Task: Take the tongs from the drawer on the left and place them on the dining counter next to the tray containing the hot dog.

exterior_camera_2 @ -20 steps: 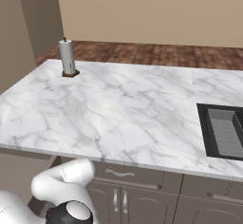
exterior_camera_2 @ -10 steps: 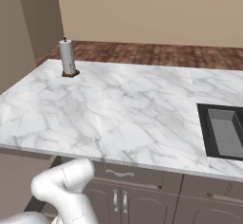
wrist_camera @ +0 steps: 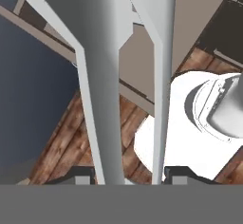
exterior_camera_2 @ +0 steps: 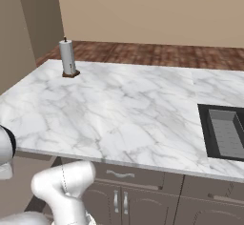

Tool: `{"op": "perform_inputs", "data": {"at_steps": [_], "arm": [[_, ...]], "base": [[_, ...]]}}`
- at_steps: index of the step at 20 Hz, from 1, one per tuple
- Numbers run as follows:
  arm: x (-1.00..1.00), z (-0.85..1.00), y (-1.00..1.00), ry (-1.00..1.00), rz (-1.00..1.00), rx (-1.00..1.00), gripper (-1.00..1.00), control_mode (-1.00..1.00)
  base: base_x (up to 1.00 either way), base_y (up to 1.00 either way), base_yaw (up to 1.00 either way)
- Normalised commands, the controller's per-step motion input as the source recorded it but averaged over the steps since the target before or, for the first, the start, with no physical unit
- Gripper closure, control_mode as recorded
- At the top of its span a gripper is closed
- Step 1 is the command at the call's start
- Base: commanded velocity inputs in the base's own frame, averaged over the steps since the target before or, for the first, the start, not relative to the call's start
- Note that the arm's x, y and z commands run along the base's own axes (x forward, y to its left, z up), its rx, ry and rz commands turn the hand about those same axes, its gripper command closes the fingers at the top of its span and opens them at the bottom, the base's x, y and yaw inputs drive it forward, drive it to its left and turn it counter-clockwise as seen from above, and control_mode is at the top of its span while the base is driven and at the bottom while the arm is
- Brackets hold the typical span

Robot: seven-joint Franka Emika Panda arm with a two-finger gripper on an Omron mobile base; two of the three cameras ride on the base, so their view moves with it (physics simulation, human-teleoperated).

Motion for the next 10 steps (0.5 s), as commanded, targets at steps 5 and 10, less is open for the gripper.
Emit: {"op": "perform_inputs", "data": {"at_steps": [5,10], "arm": [[0.45,0.31,-0.64,0.01,-0.02,-0.04,1.00,-1.00],[0.69,0.46,-0.24,0.00,-0.17,-0.12,1.00,-1.00]], "base": [[0.00,0.00,0.00],[0.00,0.00,0.00]]}}
